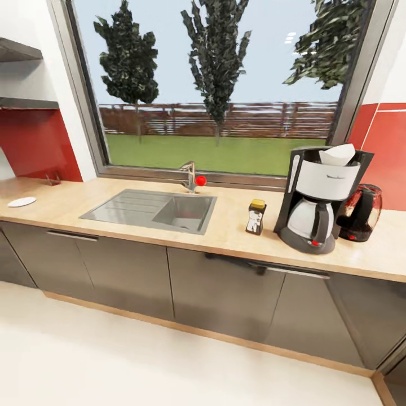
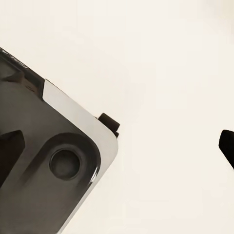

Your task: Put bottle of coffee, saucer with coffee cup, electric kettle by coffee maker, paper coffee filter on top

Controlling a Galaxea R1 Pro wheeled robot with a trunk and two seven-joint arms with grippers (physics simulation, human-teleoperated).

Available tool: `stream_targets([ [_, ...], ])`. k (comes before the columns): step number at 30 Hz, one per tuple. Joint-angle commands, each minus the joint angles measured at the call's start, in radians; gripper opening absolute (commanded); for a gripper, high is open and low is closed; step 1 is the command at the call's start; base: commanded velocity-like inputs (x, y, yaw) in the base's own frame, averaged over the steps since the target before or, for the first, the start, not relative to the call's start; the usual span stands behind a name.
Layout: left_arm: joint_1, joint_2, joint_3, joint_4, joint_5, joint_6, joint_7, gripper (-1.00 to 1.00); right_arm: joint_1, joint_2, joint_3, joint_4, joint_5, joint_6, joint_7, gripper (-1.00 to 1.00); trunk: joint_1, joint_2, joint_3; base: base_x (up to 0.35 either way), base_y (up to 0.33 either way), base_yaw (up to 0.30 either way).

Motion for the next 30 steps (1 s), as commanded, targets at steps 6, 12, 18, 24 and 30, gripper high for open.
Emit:
stream_targets([
  [6,-0.002,0.001,-0.006,-0.001,0.008,-0.004,0.007,1.00,0.000,0.000,-0.009,-0.001,0.002,-0.002,0.008,1.00,0.000,-0.001,-0.001,0.000,0.002,0.274],
  [12,-0.001,0.001,-0.005,-0.001,0.008,-0.004,0.007,1.00,0.000,0.000,-0.009,-0.001,0.002,-0.002,0.008,1.00,0.000,-0.001,-0.001,0.000,0.000,0.275],
  [18,-0.001,0.001,-0.004,-0.001,0.008,-0.004,0.007,1.00,0.000,0.000,-0.009,-0.001,0.002,-0.001,0.010,1.00,0.000,-0.001,-0.001,0.073,0.062,0.178],
  [24,-0.001,0.001,-0.004,0.000,0.008,-0.004,0.007,1.00,0.000,0.000,-0.009,-0.002,0.002,-0.002,0.008,1.00,0.000,-0.001,-0.001,0.191,0.202,0.186],
  [30,-0.001,0.001,-0.004,0.000,0.008,-0.004,0.007,1.00,0.000,0.000,-0.009,-0.002,0.002,-0.002,0.008,1.00,0.000,-0.001,-0.001,0.187,0.251,0.263],
])
